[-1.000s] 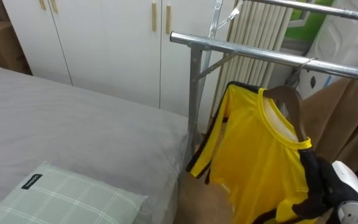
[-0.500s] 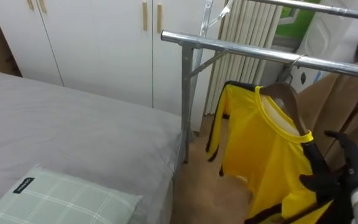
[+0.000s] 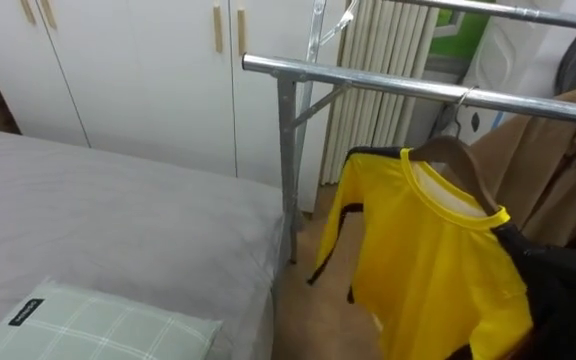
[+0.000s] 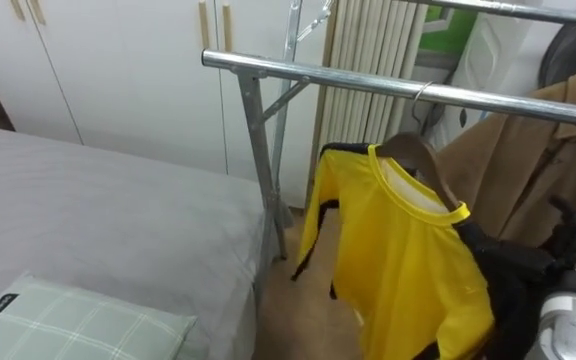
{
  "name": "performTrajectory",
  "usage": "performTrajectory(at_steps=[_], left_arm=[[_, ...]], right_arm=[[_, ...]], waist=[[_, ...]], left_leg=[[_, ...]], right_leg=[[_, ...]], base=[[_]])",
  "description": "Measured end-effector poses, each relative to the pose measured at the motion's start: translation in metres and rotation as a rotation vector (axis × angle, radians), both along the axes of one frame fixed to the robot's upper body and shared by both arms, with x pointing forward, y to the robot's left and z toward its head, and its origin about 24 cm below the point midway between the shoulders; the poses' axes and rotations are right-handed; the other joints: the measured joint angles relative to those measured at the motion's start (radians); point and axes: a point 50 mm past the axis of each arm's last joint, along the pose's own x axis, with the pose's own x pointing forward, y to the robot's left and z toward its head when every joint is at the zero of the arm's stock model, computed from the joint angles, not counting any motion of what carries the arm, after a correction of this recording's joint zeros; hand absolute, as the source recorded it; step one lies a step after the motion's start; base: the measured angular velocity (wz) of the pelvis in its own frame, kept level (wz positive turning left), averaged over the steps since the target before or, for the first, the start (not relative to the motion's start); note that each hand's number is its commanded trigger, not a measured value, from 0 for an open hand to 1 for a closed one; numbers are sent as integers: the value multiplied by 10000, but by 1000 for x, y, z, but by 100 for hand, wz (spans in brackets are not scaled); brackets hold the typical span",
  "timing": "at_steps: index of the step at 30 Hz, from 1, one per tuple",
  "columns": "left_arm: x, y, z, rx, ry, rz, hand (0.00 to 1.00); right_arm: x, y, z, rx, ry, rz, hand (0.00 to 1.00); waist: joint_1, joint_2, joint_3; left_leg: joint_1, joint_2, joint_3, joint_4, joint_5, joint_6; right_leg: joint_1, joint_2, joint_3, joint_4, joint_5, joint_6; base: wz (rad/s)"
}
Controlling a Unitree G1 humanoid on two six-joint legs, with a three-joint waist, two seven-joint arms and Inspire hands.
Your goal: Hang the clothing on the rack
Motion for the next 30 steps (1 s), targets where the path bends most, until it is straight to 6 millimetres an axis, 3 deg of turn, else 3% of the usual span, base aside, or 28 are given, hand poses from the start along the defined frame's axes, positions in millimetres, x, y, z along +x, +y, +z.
performTrajectory(at_steps=[8,16,22,24,30], left_arm=[[-2,-2,0,-20,-47,95,0],[-4,-3,0,-32,-11,143,0],[-5,-3,0,11,-58,353,0],[-7,-3,0,-7,-49,430,0],[-14,-6,0,-57,-37,864,0]], right_arm=[[0,-2,12,614,-767,-464,0],[-10,-4,2,652,-443,-533,0],[-47,-11,-48,1225,1440,-819,0],[-68,-14,-72,1547,2487,-1144,0],[-117,-13,-115,2249,4385,-1767,0]], waist=[[-71,35,13],[-188,62,26],[-244,54,26],[-351,54,27],[-761,159,77]], left_leg=[[0,1,24,-18,0,-1],[7,2,47,-46,0,-4],[6,3,36,-54,-1,-5],[14,1,29,-52,-1,-5],[22,9,198,-64,-34,-38]], right_leg=[[-11,3,7,-12,-2,3],[-28,7,15,-17,-11,16],[-8,15,66,-62,-19,23],[-2,13,65,-57,-21,24],[-96,60,320,13,-70,62]], base=[[0],[0],[0],[0],[-8]])
